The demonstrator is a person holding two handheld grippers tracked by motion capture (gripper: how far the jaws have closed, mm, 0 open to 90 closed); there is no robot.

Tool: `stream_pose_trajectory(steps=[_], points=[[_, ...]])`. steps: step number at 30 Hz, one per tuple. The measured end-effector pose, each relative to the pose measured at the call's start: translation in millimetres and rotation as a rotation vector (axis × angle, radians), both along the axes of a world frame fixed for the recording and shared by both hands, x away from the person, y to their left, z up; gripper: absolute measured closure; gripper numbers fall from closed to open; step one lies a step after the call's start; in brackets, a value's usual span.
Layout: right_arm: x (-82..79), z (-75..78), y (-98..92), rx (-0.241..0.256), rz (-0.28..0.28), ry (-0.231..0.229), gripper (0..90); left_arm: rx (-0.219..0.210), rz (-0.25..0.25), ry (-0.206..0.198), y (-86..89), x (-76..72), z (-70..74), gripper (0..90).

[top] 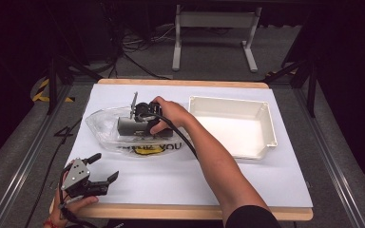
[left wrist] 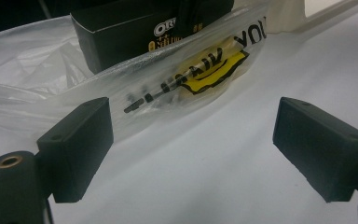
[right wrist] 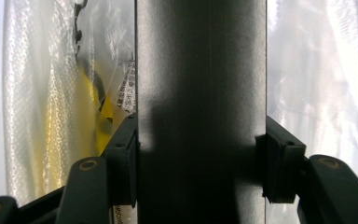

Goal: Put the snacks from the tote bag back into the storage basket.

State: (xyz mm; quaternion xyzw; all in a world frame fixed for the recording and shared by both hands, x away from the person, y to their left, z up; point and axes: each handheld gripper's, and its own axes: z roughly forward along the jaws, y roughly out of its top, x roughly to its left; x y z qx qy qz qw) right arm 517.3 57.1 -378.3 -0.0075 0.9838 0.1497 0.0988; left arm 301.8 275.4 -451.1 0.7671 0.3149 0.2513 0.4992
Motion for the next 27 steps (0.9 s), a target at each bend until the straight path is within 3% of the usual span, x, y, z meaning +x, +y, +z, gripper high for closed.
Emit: stream_pose_trajectory(steps=[17,27], points=[[2.7,-9.3,-6.2,-0.014,-0.014,0.0,41.4,0.001,-0.001,0.005,-1.4,0.8,-0.7,13.0],[2.6,-5.4,-10.4,-0.005,-0.024,0.005,39.8,0.002,-0.003,0.009,-1.6,1.0,-0.9,13.0]])
